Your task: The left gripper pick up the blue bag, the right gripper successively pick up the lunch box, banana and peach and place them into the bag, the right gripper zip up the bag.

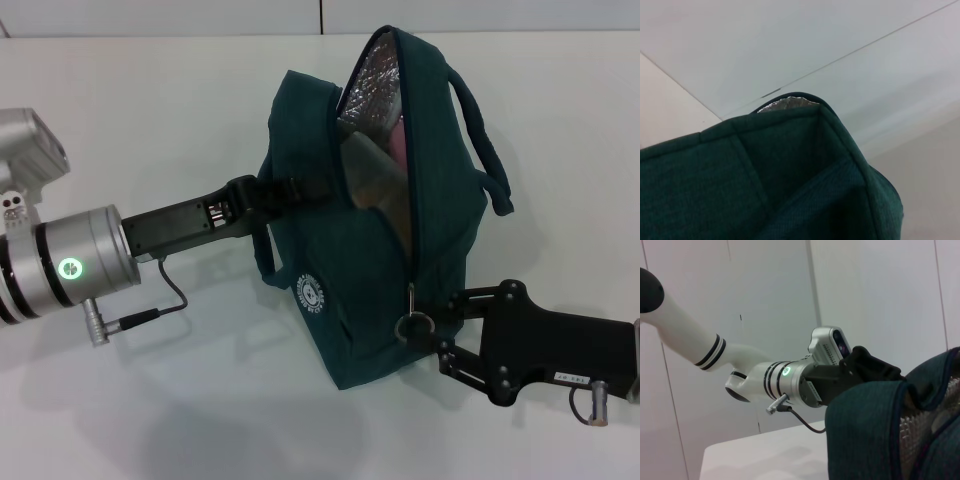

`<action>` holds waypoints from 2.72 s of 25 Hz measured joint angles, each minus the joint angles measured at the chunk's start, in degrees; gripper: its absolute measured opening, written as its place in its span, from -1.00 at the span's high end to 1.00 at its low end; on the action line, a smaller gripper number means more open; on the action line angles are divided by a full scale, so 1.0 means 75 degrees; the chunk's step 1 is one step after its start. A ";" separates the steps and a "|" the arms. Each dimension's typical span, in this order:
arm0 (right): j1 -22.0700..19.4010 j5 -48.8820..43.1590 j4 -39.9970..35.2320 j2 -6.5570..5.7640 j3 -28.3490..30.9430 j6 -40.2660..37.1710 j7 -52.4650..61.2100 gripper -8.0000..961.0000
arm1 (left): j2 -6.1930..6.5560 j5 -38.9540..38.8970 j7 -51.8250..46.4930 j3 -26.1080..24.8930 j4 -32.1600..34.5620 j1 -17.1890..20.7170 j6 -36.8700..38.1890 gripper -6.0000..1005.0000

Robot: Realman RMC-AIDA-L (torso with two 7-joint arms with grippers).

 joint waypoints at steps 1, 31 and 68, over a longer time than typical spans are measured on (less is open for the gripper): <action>0.0004 0.0002 0.0000 0.0000 0.0000 0.0015 0.0000 0.48 | 0.0000 0.0000 0.0000 0.0000 0.0000 -0.0003 0.0000 0.86; 0.0130 0.0031 0.0098 -0.0001 -0.0080 0.0162 -0.0056 0.71 | 0.0000 -0.0001 0.0024 0.0000 0.0001 0.0042 0.0001 0.85; 0.0362 0.0007 -0.0201 -0.0082 0.1623 -0.1187 -0.0128 0.97 | 0.0072 -0.3074 0.3495 -0.0071 0.0051 0.1027 0.0762 -0.60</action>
